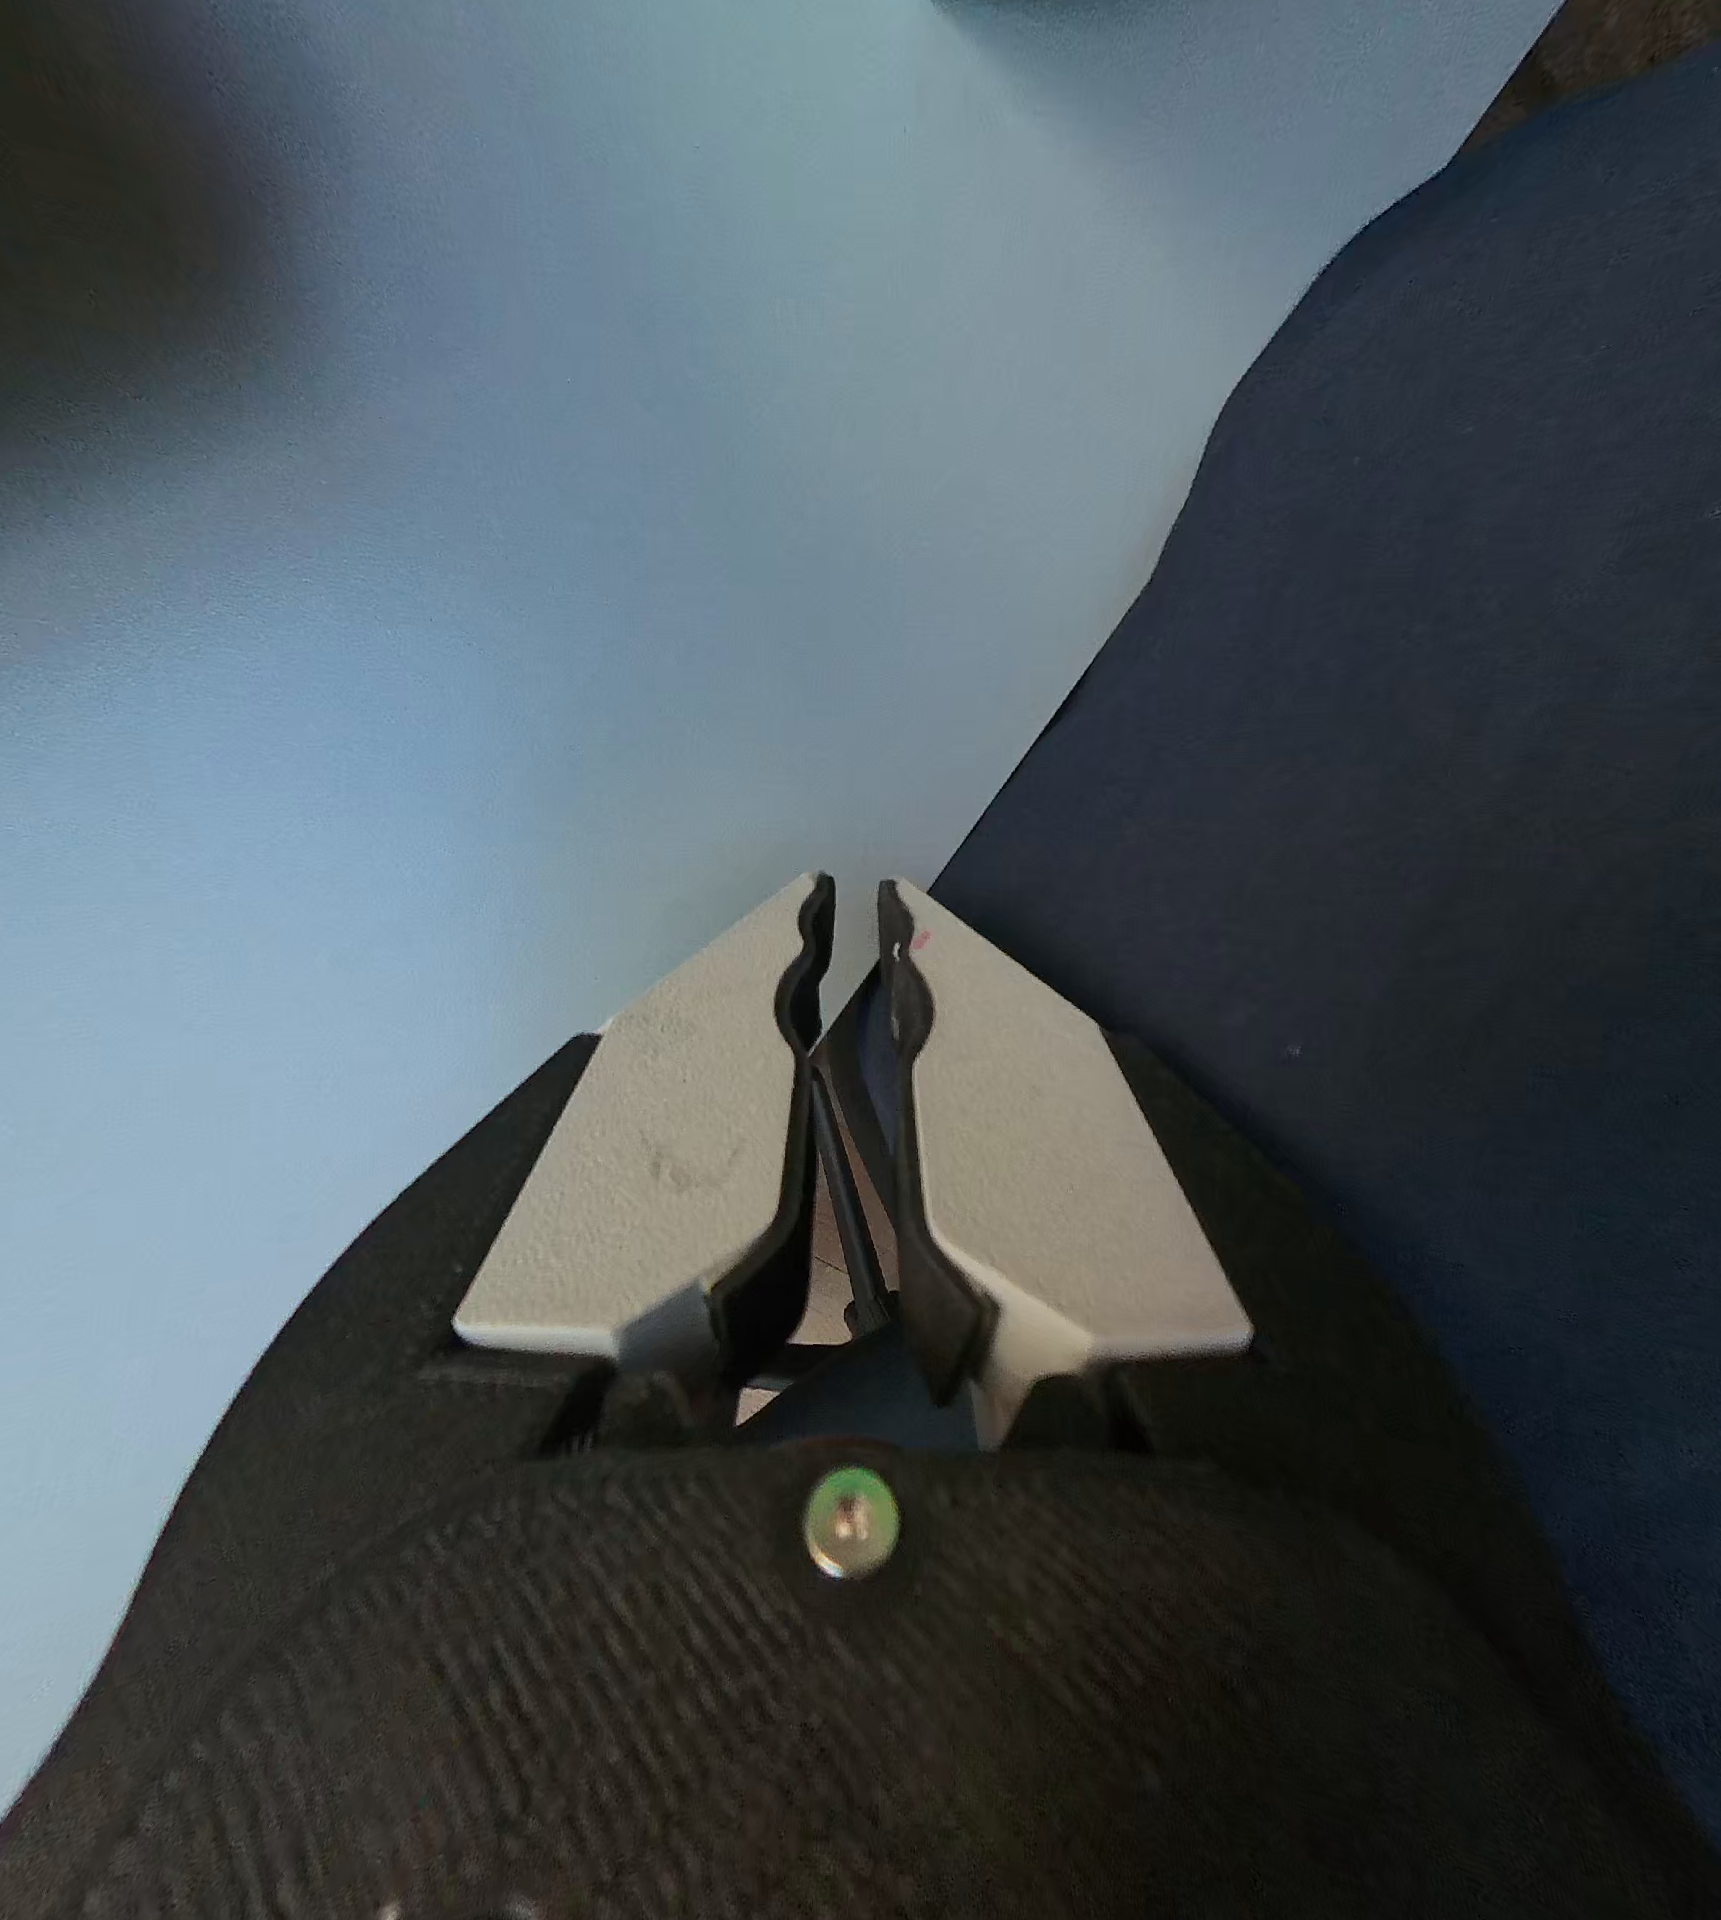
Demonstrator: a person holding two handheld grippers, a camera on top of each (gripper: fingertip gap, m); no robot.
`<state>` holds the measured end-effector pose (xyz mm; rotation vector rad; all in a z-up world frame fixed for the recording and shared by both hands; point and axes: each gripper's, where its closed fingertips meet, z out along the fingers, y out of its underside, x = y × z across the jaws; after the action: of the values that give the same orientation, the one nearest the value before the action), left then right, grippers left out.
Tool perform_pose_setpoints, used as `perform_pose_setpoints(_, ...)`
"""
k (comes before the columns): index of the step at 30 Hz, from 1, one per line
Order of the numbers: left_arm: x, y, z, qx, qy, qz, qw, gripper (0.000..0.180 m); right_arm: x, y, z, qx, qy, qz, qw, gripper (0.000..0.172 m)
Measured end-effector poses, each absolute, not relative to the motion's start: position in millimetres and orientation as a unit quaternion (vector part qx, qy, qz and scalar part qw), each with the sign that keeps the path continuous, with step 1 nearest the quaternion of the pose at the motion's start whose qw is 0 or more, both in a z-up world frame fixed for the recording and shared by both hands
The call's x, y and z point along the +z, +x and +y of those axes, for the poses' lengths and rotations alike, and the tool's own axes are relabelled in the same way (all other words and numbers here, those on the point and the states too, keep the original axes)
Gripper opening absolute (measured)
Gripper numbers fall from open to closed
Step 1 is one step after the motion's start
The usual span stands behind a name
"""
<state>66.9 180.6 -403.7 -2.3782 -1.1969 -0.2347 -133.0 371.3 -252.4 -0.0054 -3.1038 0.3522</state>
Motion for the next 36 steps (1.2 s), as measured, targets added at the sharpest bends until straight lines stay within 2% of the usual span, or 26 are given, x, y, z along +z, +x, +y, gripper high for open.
perform_pose_setpoints(6,-405.2,68.8,178.9,-0.09,-0.867,-0.433,0.231,0.006,-254.2,-135.5,368.8,0.109,0.0,-0.994,0.019,0.025)
perform_pose_setpoints(11,-404.6,67.7,179.5,-0.09,-0.865,-0.435,0.234,0.006,-253.6,-135.4,372.1,0.115,-0.018,-0.993,0.02,0.04)
perform_pose_setpoints(13,-404.5,67.9,179.1,-0.09,-0.864,-0.437,0.234,0.006,-241.3,-138.7,372.1,0.145,-0.036,-0.989,0.02,0.04)
perform_pose_setpoints(20,-407.5,72.9,177.7,-0.094,-0.859,-0.448,0.232,0.006,-210.8,-206.0,421.9,0.238,-0.189,-0.951,0.057,0.035)
perform_pose_setpoints(24,-407.4,74.1,179.5,-0.097,-0.858,-0.45,0.229,0.006,-238.2,-226.7,447.6,0.221,-0.249,-0.942,0.044,0.039)
perform_pose_setpoints(32,-401.6,73.5,182.9,-0.096,-0.867,-0.437,0.219,0.006,-301.9,-236.1,446.5,0.147,-0.155,-0.976,0.042,0.04)
perform_pose_setpoints(36,-398.6,70.8,182.0,-0.093,-0.871,-0.432,0.217,0.006,-306.9,-238.9,441.9,0.13,-0.145,-0.98,0.041,0.025)
